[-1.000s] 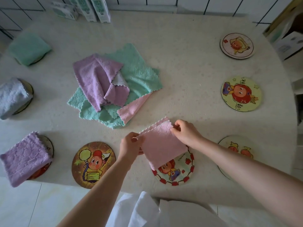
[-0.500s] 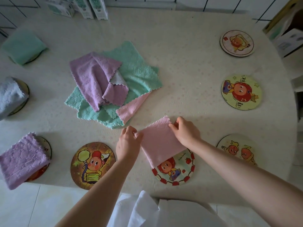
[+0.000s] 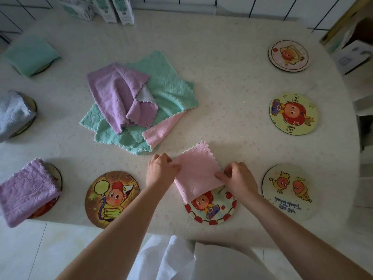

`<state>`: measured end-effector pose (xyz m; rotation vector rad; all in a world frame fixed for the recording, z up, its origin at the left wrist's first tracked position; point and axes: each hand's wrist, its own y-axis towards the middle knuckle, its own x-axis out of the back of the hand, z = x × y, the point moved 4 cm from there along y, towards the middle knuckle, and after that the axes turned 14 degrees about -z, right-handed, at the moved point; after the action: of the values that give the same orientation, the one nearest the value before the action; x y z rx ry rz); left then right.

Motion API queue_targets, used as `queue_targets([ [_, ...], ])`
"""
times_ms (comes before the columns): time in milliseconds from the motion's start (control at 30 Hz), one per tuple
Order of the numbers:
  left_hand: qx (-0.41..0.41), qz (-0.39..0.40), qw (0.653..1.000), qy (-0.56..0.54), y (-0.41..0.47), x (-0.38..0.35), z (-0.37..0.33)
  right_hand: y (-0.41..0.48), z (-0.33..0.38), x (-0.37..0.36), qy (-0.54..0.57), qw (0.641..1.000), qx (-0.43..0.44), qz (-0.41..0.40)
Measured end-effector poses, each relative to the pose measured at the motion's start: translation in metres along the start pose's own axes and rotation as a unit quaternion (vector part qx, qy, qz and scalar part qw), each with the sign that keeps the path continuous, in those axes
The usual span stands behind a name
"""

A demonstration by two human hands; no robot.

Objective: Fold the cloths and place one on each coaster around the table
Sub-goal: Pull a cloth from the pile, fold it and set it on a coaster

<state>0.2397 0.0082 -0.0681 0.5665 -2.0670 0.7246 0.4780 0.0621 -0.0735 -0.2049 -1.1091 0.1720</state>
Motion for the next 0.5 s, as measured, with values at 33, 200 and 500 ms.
queue_targets([
  [33,0.003,0.004,1.000,-0.011,0.000,0.001,-0.002,-0.001,0.001,0.000,0.011,1.000,0.000,0.000],
  [200,0.018,-0.003,0.990,-0.140,-0.009,0.014,-0.017,-0.003,0.000,-0.004,0.051,0.998,0.011,0.027],
  [500,0.080,0.069,0.885,-0.453,-0.055,0.052,-0.022,-0.015,0.007,0.010,0.066,0.985,0.034,0.155],
])
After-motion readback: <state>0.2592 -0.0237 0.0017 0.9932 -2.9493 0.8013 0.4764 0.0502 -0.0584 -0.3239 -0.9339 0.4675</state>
